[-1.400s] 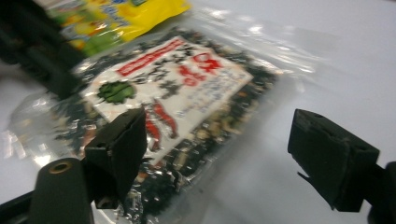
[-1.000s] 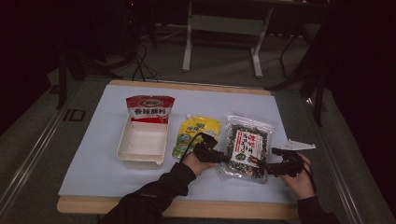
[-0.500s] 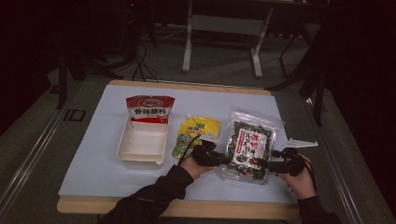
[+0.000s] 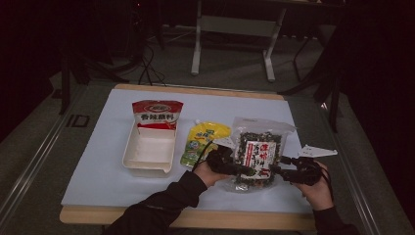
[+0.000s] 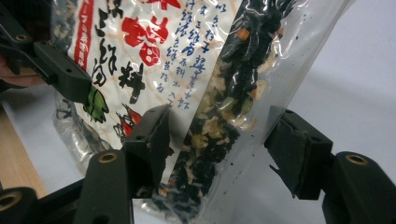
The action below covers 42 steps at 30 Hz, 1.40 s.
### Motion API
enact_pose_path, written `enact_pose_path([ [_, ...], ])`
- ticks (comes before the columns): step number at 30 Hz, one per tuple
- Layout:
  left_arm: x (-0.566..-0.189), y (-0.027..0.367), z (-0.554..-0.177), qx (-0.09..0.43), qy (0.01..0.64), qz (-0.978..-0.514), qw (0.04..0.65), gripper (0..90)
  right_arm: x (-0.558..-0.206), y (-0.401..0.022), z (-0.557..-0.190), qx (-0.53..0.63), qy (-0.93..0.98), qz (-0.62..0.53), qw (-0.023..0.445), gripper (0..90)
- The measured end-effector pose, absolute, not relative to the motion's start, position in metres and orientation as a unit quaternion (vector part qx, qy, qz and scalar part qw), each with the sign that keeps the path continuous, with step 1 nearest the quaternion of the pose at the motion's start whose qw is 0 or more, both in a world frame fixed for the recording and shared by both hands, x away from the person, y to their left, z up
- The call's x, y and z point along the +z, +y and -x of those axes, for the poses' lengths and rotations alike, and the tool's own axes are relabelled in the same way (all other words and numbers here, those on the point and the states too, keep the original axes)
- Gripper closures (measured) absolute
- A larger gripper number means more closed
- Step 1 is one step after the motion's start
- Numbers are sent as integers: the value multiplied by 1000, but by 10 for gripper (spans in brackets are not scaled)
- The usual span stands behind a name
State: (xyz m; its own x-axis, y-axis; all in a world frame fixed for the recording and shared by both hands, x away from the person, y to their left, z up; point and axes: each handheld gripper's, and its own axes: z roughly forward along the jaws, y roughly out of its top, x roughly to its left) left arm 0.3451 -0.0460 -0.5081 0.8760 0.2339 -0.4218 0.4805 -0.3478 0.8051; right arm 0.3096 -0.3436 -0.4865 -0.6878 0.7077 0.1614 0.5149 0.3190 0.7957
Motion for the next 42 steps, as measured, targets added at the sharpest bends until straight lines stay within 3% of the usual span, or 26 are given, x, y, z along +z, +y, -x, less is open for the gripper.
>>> enact_pose_path([
  [3, -502, -46, -342, -107, 208, -817, 526, 752, -481, -346, -307, 451, 803, -373, 114, 430],
  [11, -487, -42, -334, -81, 204, -813, 539, 763, -473, -344, -303, 459, 802, -363, 120, 426],
  [14, -478, -38, -333, -76, 202, -807, 549, 765, -465, -343, -301, 476, 796, -353, 125, 328],
  [25, -445, -7, -333, -33, 197, -793, 575, 765, -461, -346, -304, 494, 786, -355, 112, 181],
  [42, -425, 46, -333, -4, 211, -771, 601, 764, -464, -333, -307, 509, 786, -336, 105, 158],
])
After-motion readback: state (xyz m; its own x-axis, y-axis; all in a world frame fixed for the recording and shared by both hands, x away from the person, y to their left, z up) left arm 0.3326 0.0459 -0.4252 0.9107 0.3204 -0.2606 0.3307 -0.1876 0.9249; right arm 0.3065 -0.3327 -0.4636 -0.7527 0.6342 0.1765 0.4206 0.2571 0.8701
